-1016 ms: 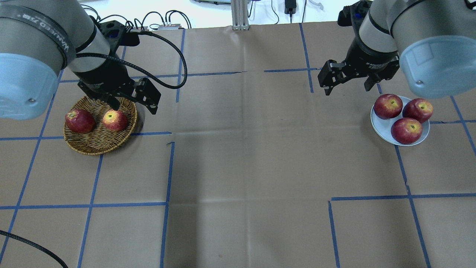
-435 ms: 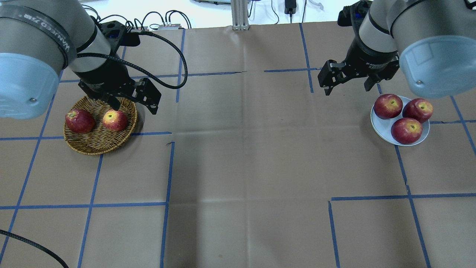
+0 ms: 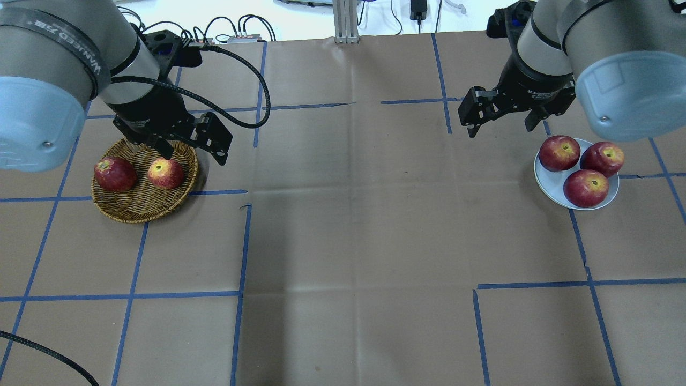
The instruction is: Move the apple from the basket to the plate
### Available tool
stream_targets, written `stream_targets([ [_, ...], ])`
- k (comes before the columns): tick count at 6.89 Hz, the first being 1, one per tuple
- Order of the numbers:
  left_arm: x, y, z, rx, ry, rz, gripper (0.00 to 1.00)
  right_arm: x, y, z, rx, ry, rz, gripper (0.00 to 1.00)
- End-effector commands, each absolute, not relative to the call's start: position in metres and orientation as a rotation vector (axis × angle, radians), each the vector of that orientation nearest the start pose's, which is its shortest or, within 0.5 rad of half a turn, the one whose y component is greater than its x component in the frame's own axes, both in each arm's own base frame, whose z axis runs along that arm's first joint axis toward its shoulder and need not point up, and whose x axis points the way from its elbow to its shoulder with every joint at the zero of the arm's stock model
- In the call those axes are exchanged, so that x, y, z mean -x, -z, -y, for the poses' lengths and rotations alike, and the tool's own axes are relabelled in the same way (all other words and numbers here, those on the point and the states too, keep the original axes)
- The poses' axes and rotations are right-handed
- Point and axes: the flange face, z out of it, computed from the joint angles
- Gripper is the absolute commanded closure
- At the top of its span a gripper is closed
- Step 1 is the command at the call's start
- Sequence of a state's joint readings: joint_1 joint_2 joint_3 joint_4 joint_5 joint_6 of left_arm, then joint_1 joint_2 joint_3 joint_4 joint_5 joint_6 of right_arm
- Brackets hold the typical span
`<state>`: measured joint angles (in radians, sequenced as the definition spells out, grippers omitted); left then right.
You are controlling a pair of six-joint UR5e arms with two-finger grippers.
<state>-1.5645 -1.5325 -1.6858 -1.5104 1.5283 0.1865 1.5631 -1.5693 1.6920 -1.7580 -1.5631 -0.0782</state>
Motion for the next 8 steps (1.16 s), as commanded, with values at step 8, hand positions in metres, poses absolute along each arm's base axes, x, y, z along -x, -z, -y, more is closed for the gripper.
stream_targets([
  [8,-0.026,-0.272,0.574,-0.429,0.096,-3.115,0.01,-0.130,-0.447,0.497,0.111,0.101,-3.133,0.00],
])
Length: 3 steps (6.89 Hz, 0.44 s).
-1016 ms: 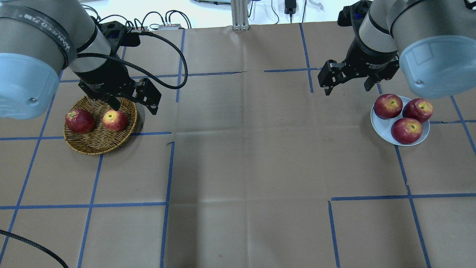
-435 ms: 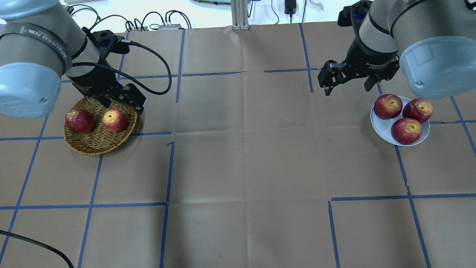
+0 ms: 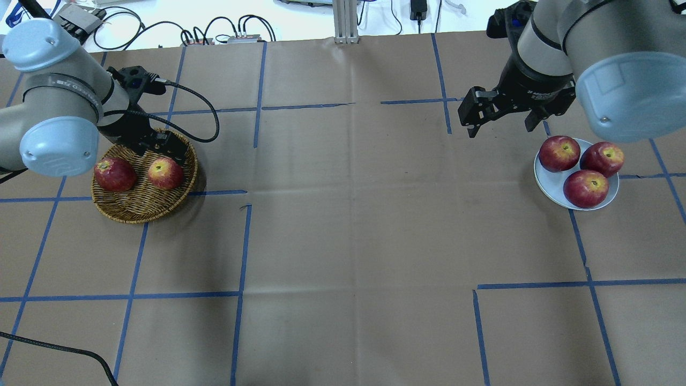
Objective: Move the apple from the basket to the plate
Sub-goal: 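Lower the left gripper onto the yellow-red apple in the basket and close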
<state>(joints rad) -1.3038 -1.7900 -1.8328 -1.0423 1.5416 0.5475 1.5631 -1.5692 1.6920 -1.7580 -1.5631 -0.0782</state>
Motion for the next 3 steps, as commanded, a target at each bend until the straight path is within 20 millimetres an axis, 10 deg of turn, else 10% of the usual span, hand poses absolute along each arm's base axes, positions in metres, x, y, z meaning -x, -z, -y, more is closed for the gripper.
stream_targets([
  [1,-0.035,-0.255,0.581,-0.419,0.099,-3.113,0.01,-0.131,-0.447,0.497,0.111,0.102,-3.130,0.00],
  [3,-0.053,-0.231,0.584,-0.404,0.044,-3.131,0.01,-0.131,-0.447,0.497,0.111,0.102,-3.128,0.00],
])
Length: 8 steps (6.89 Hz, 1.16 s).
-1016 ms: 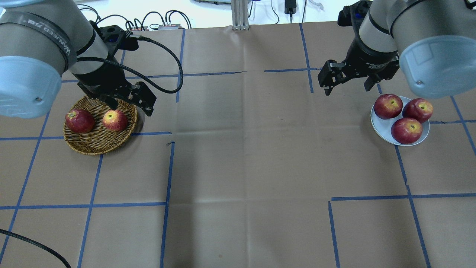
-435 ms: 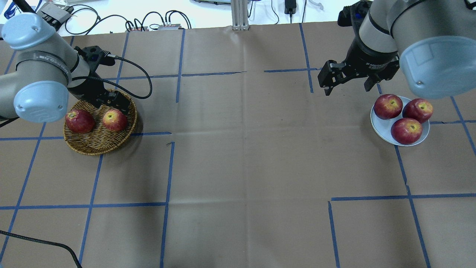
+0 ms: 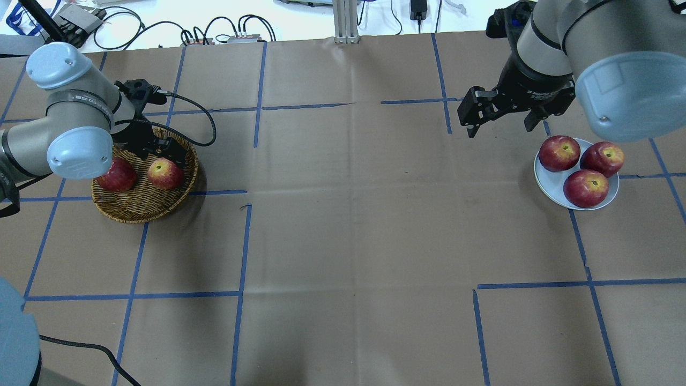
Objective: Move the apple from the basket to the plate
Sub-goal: 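Lower the left gripper onto the yellow-red apple in the basket and close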
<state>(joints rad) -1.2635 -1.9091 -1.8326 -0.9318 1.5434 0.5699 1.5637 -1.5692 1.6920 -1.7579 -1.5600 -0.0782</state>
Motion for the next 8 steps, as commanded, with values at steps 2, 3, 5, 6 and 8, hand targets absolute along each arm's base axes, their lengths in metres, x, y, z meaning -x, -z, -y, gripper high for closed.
stream_targets([
  [2,-0.059,-0.205,0.587,-0.394,0.008,-3.137,0.01,-0.131,-0.446,0.497,0.111,0.099,-3.128,0.00],
  [3,-0.060,-0.201,0.587,-0.385,0.000,-3.142,0.10,-0.131,-0.447,0.497,0.111,0.102,-3.128,0.00],
  [5,-0.060,-0.202,0.588,-0.377,-0.003,-3.140,0.31,-0.131,-0.447,0.497,0.111,0.102,-3.128,0.00],
  [6,-0.060,-0.218,0.591,-0.376,0.024,-3.124,0.39,-0.131,-0.446,0.497,0.111,0.099,-3.128,0.00],
  [8,-0.017,-0.269,0.581,-0.162,0.038,-3.123,0.41,-0.131,-0.445,0.496,0.111,0.097,-3.129,0.00],
])
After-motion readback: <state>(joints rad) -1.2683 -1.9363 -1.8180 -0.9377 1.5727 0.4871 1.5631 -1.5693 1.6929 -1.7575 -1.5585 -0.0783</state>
